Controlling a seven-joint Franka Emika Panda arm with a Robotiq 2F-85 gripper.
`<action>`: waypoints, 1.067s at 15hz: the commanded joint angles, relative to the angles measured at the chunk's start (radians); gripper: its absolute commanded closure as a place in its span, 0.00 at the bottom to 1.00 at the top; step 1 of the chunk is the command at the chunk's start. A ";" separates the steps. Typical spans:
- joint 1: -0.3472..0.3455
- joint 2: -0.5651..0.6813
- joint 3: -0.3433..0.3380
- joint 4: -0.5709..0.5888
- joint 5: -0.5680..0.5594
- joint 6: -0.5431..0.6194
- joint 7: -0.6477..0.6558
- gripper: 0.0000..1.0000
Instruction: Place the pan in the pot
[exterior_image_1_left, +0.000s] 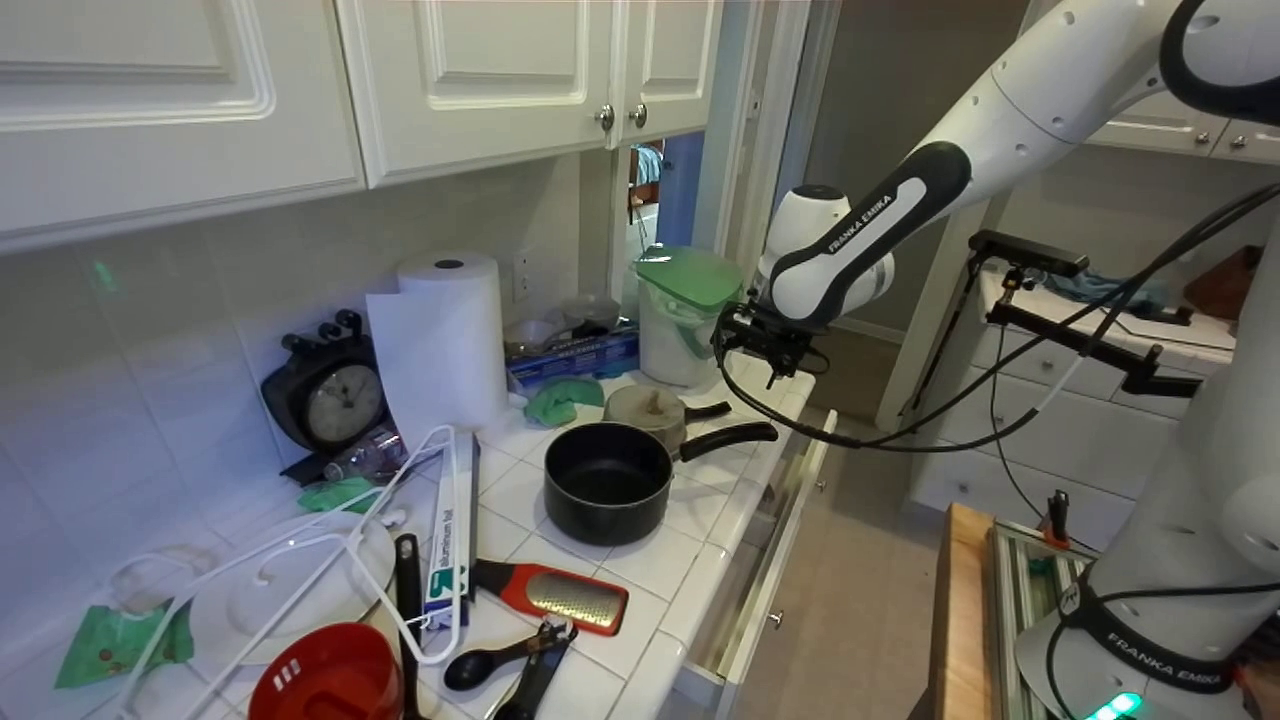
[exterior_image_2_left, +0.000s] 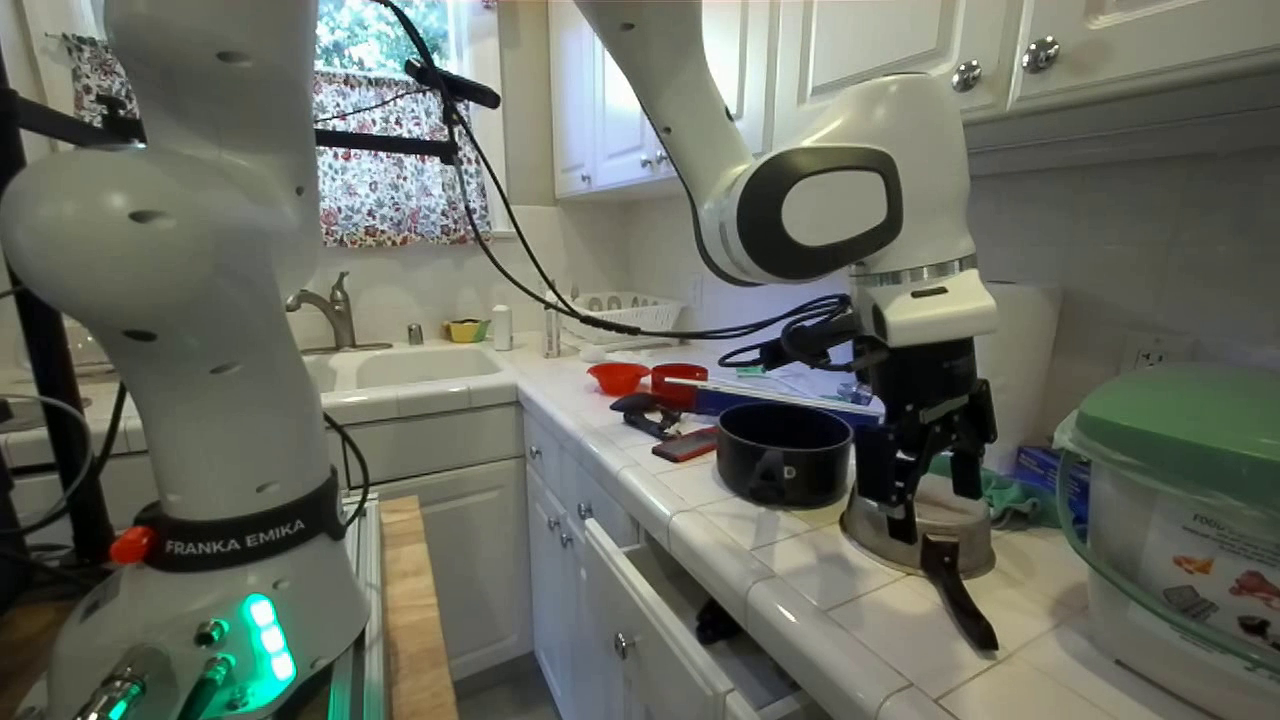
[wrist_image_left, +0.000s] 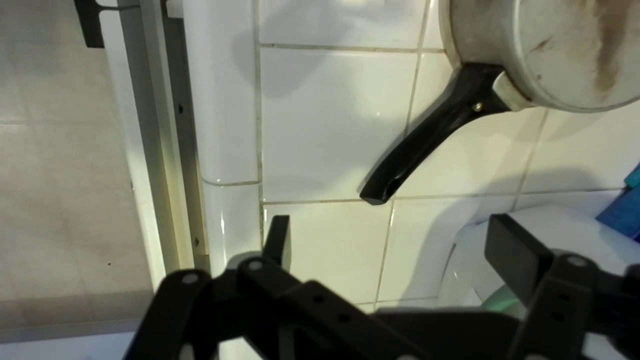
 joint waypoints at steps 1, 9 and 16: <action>-0.031 0.045 0.055 0.044 0.197 0.008 -0.198 0.00; 0.008 0.072 0.012 0.061 0.172 0.007 -0.188 0.00; -0.046 0.170 0.059 0.149 0.305 -0.005 -0.297 0.00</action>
